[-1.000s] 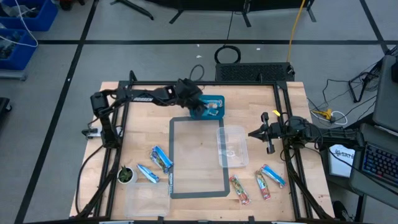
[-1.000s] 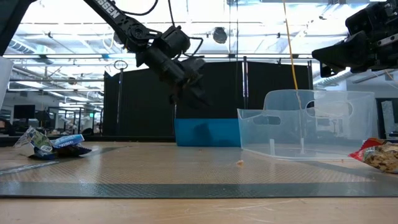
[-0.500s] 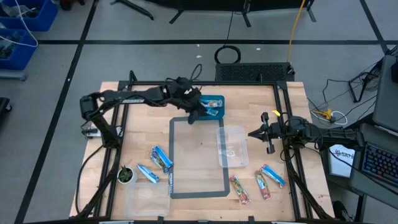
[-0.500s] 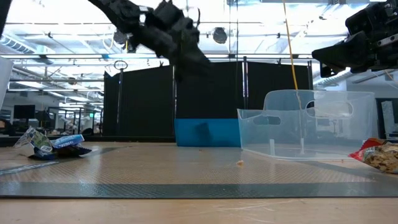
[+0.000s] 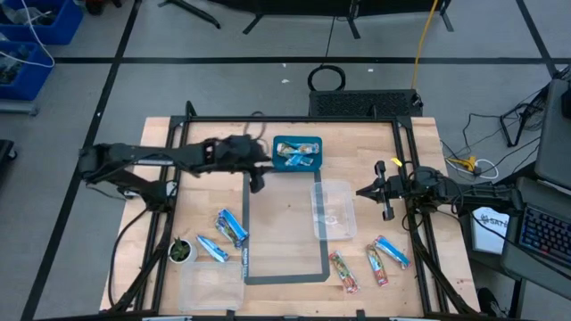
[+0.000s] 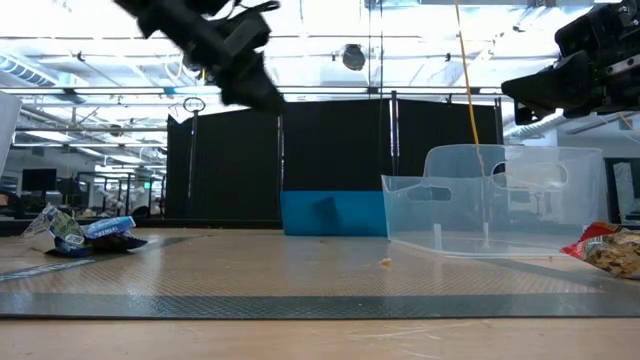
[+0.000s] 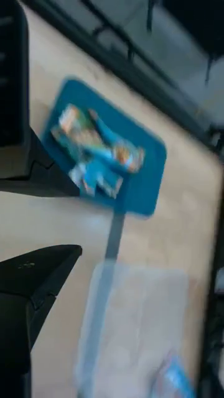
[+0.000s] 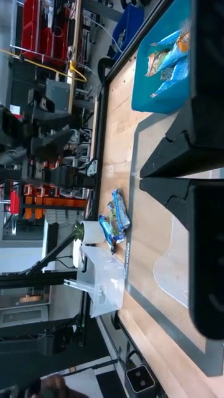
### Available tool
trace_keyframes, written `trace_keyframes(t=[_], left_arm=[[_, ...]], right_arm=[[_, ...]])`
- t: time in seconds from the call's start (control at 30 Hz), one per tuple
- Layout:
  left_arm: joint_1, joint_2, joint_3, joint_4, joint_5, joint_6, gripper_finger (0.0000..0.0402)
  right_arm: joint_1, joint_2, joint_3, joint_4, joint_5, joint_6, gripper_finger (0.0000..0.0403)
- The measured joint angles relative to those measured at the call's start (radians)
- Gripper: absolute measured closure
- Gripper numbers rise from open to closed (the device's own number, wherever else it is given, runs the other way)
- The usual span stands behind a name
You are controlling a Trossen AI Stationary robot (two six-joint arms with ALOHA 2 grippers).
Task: Pick and place Granola Bars by type
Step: Put the red granola bar into the right transparent bin
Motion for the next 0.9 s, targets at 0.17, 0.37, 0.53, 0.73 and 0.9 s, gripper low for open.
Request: trace_keyframes(t=[0.17, 0.37, 0.53, 0.73, 0.9], left_arm=[[-0.007, -0.219, -0.266, 0.186, -0.017, -0.102, 0.0263], [-0.048, -0.505, -0.519, 0.364, 0.014, -0.130, 0.0263], [-0.086, -0.722, -0.643, 0.413, 0.016, -0.103, 0.0263], [-0.111, -0.899, -0.711, 0.381, 0.006, -0.054, 0.0263], [-0.115, -1.016, -0.707, 0.214, -0.006, -0.046, 0.0263]], right_arm=[[0.000, 0.003, 0.000, 0.003, 0.000, 0.000, 0.0399], [0.000, 0.008, 0.000, 0.002, 0.000, 0.000, 0.0399], [0.000, 0.008, 0.000, 0.002, 0.000, 0.000, 0.0399], [0.000, 0.008, 0.000, 0.002, 0.000, 0.000, 0.0399], [0.000, 0.008, 0.000, 0.002, 0.000, 0.000, 0.0399]])
